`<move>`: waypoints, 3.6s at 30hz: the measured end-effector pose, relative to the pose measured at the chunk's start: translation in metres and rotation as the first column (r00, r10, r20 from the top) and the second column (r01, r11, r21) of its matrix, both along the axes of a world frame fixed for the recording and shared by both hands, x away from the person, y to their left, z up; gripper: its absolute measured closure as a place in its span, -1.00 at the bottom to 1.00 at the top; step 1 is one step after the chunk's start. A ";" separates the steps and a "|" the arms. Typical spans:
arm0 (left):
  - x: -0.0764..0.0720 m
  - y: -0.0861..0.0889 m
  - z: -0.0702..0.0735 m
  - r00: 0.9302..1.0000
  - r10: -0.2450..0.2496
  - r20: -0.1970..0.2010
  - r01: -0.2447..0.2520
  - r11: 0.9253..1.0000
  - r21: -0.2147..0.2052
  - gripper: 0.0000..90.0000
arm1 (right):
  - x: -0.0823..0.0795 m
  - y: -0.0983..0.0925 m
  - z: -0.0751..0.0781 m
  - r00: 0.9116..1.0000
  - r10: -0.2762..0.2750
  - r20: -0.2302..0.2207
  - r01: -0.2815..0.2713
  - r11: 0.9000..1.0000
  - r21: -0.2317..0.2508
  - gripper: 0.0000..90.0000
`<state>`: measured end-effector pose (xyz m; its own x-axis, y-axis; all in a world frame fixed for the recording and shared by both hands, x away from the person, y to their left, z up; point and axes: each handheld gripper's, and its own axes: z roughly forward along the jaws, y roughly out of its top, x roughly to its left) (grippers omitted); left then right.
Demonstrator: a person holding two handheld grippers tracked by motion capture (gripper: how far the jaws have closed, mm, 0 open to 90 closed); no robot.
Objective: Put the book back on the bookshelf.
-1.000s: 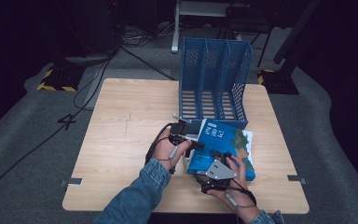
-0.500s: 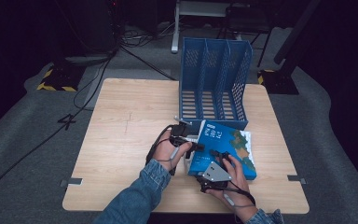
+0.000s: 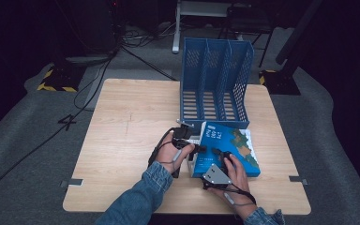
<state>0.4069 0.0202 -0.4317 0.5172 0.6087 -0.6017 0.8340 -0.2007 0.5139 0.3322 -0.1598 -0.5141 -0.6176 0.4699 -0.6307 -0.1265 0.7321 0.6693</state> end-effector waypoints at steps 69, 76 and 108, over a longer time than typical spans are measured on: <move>0.003 0.191 -0.066 0.903 0.061 0.426 -0.249 0.881 0.403 -0.28 | 0.006 -0.098 0.139 0.972 0.067 -0.227 0.050 0.880 0.472 0.38; 0.006 0.190 -0.072 0.895 0.052 0.444 -0.245 0.889 0.388 -0.36 | 0.006 -0.125 0.147 0.968 0.061 -0.244 0.093 0.816 0.571 0.38; 0.009 0.189 -0.072 0.895 0.059 0.443 -0.250 0.888 0.387 -0.43 | 0.020 -0.134 0.176 0.950 0.060 -0.306 0.155 0.760 0.631 0.38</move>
<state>0.4160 0.2093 -0.5041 0.5335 0.8455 -0.0222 0.6058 -0.3637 0.7076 0.3522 -0.2934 -0.3377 -0.6845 0.7281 0.0364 0.1746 0.1152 0.9779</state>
